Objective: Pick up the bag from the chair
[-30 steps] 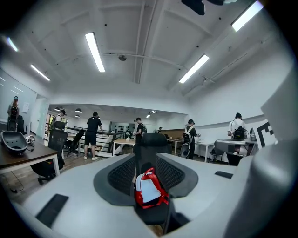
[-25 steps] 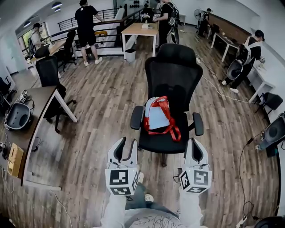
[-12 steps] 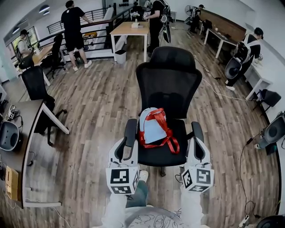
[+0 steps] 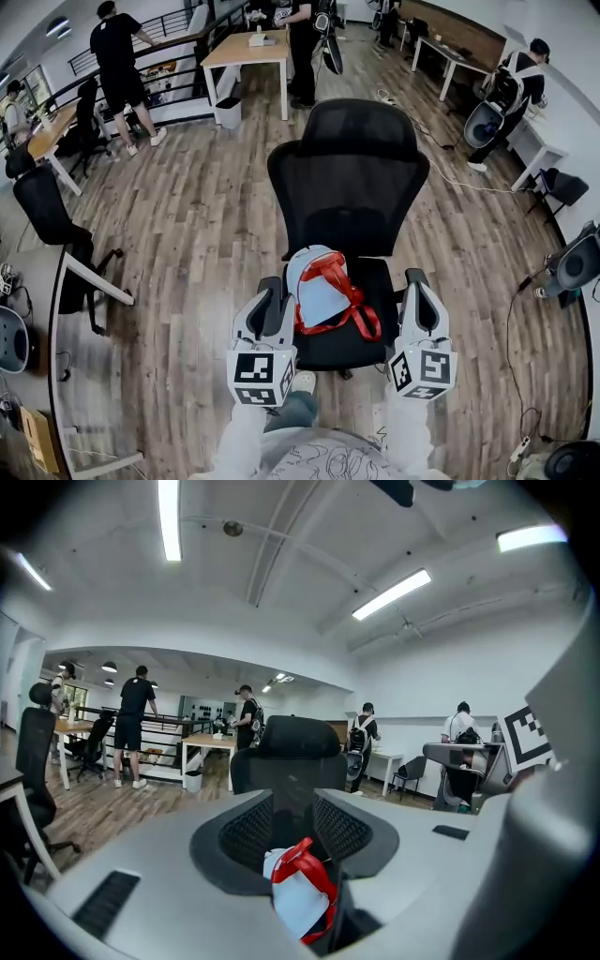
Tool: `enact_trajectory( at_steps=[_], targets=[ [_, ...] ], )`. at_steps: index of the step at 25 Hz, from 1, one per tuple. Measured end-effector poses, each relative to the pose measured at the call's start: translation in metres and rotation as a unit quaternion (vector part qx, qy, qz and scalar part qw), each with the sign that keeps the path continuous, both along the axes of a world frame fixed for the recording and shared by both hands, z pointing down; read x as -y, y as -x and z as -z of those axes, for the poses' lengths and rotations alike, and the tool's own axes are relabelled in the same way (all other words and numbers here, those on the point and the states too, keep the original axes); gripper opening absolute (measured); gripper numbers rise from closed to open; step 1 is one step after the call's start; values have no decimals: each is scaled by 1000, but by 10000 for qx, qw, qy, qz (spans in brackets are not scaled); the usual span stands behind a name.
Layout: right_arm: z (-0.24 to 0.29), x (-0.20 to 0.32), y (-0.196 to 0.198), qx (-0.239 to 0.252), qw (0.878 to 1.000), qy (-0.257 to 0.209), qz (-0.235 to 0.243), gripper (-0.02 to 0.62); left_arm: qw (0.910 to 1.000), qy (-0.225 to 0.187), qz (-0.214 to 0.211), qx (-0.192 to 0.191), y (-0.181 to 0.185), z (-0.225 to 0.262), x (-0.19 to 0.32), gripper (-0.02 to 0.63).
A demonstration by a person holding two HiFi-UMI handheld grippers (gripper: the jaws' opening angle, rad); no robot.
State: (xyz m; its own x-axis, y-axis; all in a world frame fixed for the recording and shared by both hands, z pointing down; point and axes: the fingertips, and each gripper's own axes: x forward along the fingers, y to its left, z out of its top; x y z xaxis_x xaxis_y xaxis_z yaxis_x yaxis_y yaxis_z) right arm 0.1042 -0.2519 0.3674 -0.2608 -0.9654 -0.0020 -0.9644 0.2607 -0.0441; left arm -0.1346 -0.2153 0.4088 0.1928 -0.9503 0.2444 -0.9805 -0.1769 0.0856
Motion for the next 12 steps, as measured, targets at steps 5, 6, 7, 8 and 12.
enact_trajectory(
  at_steps=[5,6,7,8,12],
  targets=[
    [-19,32,4,-92,9996,214,-164,9,9986,375,-364,-5,-6,-34,39,127],
    [-22,37,4,-111,9995,229,-171,10,9981,452,-421,-11,-8,-40,45,127],
    [-24,41,5,-125,9995,248,-181,9,9975,524,-469,-19,-10,-46,50,127],
    [-27,45,4,-130,9993,278,-199,9,9969,589,-513,-31,-11,-52,55,127],
    [-42,58,0,-173,9986,429,-263,9,9944,818,-662,-109,-18,-74,70,127]
  ],
)
